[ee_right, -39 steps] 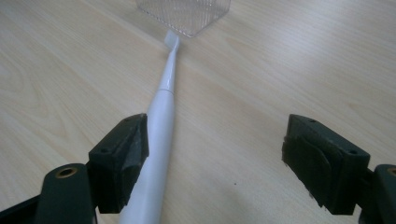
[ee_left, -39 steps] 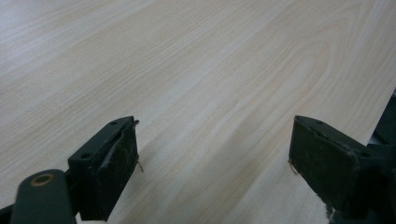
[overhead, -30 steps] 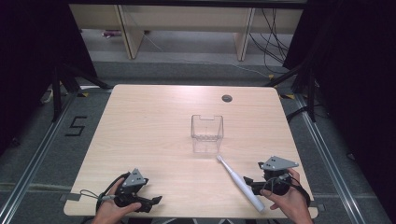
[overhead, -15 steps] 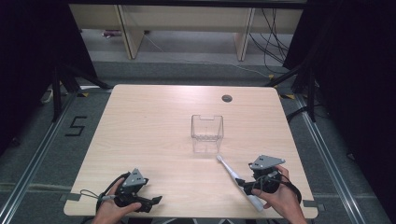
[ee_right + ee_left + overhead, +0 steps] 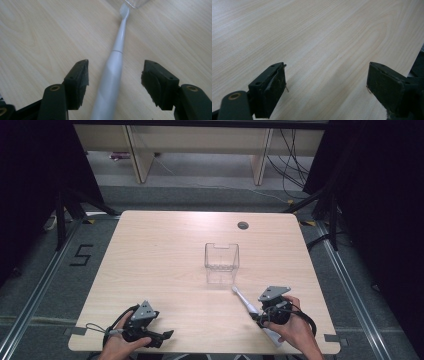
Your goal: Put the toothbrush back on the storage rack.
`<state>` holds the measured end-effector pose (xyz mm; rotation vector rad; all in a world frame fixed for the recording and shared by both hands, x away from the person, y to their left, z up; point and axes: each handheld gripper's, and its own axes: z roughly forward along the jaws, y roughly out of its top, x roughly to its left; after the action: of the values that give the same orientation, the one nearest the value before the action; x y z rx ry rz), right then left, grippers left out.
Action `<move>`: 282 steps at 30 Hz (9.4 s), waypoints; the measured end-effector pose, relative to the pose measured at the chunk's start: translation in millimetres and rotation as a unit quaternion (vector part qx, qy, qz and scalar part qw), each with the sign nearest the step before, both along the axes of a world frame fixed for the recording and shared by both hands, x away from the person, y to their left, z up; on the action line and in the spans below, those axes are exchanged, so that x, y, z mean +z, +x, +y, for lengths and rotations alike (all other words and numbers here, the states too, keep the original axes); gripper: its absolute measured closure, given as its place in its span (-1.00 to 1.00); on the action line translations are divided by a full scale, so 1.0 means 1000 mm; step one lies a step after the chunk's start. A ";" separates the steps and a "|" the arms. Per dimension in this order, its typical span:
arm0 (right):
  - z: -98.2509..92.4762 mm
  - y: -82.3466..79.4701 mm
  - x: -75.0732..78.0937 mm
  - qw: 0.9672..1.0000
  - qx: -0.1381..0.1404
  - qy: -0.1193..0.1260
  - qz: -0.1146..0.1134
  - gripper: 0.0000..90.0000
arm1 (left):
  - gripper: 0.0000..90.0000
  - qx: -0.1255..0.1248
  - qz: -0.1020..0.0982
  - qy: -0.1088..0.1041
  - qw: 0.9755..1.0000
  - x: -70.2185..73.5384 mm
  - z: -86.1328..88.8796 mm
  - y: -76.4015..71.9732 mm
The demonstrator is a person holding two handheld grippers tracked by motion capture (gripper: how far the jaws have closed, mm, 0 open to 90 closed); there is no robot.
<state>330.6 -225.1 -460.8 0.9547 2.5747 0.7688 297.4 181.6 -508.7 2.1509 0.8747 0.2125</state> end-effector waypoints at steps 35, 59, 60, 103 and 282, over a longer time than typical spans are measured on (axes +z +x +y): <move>0.009 0.013 -0.014 0.996 0.028 -0.057 0.066 0.17 | -0.67 -0.008 0.000 0.007 1.000 0.001 0.001 0.000; 0.010 0.019 -0.015 0.991 0.028 -0.081 0.105 0.28 | -0.67 -0.008 -0.002 0.009 1.000 0.001 0.000 0.000; 0.010 0.019 -0.014 0.991 0.030 -0.085 0.103 0.28 | -0.67 -0.009 -0.002 0.009 1.000 0.000 0.000 0.000; 0.032 0.045 -0.012 0.959 0.066 -0.187 0.204 0.47 | -0.67 -0.009 0.001 -0.001 1.000 0.000 -0.001 0.000; 0.084 0.159 0.086 0.981 -0.002 0.175 -0.087 0.48 | -0.67 -0.018 0.003 0.004 1.000 0.001 0.000 0.000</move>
<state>489.4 -141.5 -374.5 0.9371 2.3295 1.2736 297.7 181.3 -508.1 2.1730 0.8398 0.1918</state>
